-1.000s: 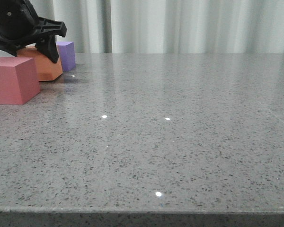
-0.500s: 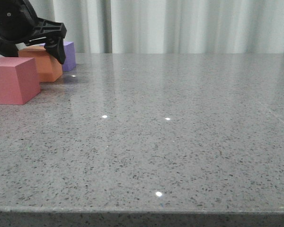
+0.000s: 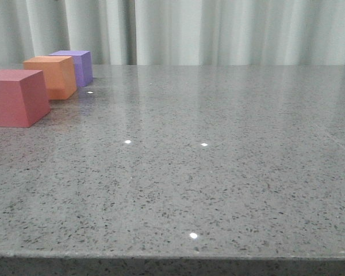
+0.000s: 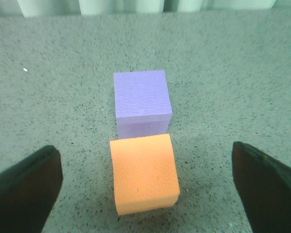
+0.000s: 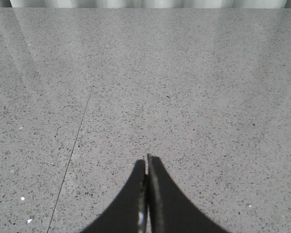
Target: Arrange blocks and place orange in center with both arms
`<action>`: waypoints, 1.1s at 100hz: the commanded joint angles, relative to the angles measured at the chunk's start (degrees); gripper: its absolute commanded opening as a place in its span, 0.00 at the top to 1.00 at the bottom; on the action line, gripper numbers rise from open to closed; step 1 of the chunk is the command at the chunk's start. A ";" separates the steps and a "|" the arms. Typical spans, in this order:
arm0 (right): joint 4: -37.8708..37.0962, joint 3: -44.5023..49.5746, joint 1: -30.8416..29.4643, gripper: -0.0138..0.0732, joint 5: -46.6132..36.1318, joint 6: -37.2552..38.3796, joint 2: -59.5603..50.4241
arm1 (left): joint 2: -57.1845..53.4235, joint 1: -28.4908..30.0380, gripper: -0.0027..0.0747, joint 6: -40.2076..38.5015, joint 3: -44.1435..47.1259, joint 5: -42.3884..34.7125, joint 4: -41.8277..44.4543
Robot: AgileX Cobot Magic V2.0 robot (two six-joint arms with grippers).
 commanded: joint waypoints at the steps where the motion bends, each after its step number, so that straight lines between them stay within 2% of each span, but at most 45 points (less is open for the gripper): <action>1: -1.32 -1.46 -0.45 0.97 -4.57 -0.24 0.31 | -6.75 -0.18 0.11 -0.04 2.41 -4.84 -0.03; 13: -1.32 -1.46 -0.45 0.97 -4.57 -0.24 0.31 | -13.69 -0.18 0.11 -0.04 9.65 -7.22 0.08; 31: -1.32 -1.46 -0.45 0.97 -4.57 -0.24 0.31 | -26.08 -0.18 0.11 -0.04 22.77 -18.76 -1.70; 37: -1.32 -1.46 -0.45 0.97 -4.57 -0.24 0.31 | -29.69 -0.18 0.11 -0.04 26.14 -20.51 -1.83; 80: -1.32 -1.46 -0.45 0.97 -4.57 -0.24 0.31 | -55.15 -0.18 0.14 -0.04 44.26 -20.97 -0.30; 92: -1.32 -1.46 -0.45 0.97 -4.57 -0.24 0.31 | -60.28 -0.18 0.28 -0.04 47.79 -20.89 -0.09; 99: -1.32 -1.46 -0.45 0.97 -4.57 -0.24 0.31 | -62.61 -0.18 0.43 -0.04 49.38 -20.89 -0.09; 110: -1.32 -1.46 -0.45 0.97 -4.57 -0.24 0.31 | -64.95 -0.18 0.74 -0.04 50.52 -20.89 -0.09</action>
